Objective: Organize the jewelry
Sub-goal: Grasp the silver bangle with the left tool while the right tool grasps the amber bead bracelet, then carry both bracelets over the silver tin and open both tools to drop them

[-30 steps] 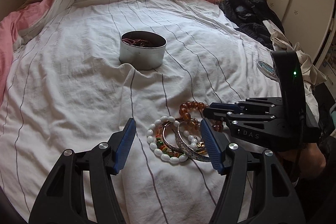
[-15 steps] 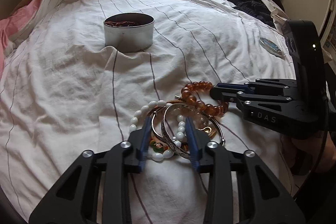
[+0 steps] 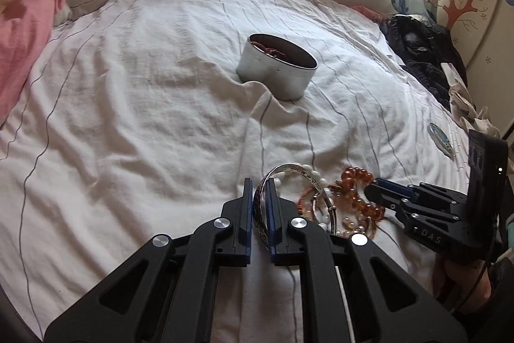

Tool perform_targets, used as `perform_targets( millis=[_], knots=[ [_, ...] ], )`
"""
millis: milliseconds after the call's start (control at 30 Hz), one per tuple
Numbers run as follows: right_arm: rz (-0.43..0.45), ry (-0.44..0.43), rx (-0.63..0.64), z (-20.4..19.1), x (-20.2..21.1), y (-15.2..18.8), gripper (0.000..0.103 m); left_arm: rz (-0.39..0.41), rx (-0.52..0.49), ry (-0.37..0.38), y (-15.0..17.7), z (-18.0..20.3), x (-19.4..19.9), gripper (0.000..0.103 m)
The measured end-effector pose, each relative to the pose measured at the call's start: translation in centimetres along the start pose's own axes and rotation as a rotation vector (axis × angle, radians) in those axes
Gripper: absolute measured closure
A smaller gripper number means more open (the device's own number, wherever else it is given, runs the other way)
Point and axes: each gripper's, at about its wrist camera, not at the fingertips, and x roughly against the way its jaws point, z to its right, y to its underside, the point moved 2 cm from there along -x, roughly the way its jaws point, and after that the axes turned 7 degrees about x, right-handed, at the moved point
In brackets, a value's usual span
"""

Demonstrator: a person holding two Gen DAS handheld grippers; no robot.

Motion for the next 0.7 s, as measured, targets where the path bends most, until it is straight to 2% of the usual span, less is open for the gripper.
perform_targets(
  millis=[100,267,400,467,567,700],
  knots=[
    [0.018,0.001,0.022,-0.5,0.4,0.2,0.091,-0.013,0.03,-0.002,0.0,-0.6,-0.5,0.096],
    [0.04,-0.006,0.008,-0.3,0.7,0.3,0.09,-0.029,0.046,-0.01,0.2,-1.0,-1.0,0.094],
    [0.01,-0.008,-0.005,-0.1,0.0,0.1,0.083,-0.037,0.021,-0.03,0.3,-0.5,-1.3,0.093],
    [0.011,-0.01,0.001,-0.2,0.0,0.1,0.084,-0.032,-0.001,-0.04,0.4,-0.2,-1.3,0.093],
    [0.02,-0.019,0.003,-0.2,0.2,0.2,0.089,-0.025,-0.022,-0.049,0.4,0.1,-1.2,0.093],
    [0.019,-0.02,0.001,-0.2,0.2,0.3,0.09,-0.025,-0.035,-0.061,0.4,0.2,-1.2,0.093]
  ],
)
